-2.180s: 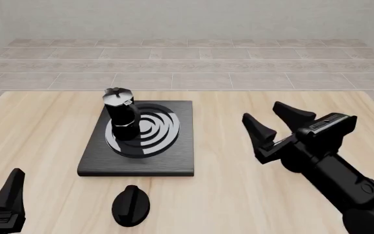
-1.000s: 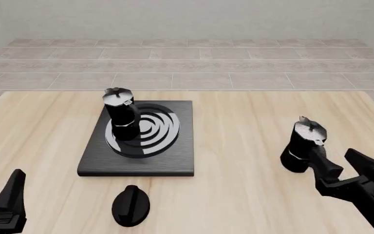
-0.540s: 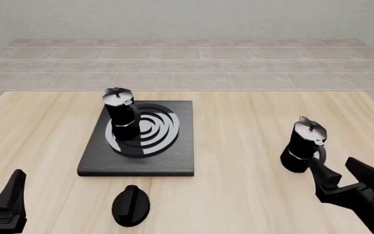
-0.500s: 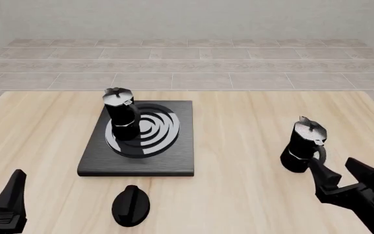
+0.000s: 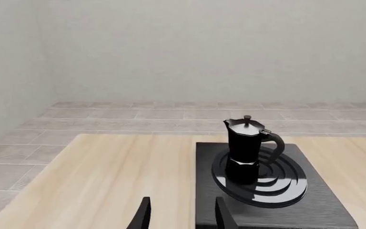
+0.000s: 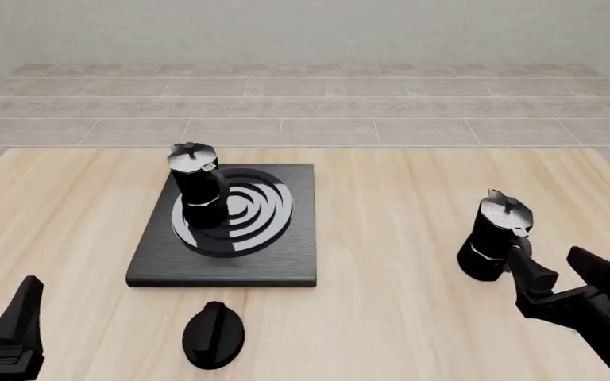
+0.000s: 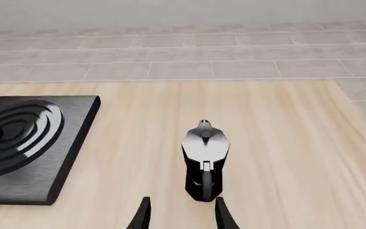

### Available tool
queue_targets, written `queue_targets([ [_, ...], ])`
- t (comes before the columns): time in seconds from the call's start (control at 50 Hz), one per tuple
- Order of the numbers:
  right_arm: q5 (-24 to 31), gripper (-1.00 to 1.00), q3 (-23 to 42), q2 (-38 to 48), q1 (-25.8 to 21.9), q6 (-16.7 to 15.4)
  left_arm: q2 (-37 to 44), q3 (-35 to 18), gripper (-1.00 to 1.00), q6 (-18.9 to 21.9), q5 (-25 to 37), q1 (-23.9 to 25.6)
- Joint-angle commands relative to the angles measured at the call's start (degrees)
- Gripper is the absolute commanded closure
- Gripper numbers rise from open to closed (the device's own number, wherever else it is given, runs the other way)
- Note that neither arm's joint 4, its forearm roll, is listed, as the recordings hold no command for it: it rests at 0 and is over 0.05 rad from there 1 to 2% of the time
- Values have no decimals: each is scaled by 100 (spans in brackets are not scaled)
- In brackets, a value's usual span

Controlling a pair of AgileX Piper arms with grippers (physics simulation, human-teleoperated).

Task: Put both moka pots on the stove.

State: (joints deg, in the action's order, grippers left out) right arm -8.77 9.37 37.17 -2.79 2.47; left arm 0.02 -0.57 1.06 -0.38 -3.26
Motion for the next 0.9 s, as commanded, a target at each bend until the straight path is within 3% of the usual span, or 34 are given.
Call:
queue_targets([
  [0.02, -62, -100, 302, 416, 67, -99, 0, -11, -100, -13, 10, -4],
  [0.62, 766, -100, 1807, 1711, 374, -231, 0, -11, -100, -1, 23, -3],
  [0.66, 861, -100, 1947, 1928, 298, -34, 0, -2, -100, 2, 13, -4],
  [0.9, 1057, -100, 2301, 2318, 297, -38, 0, 19, -100, 18, -8, -13],
])
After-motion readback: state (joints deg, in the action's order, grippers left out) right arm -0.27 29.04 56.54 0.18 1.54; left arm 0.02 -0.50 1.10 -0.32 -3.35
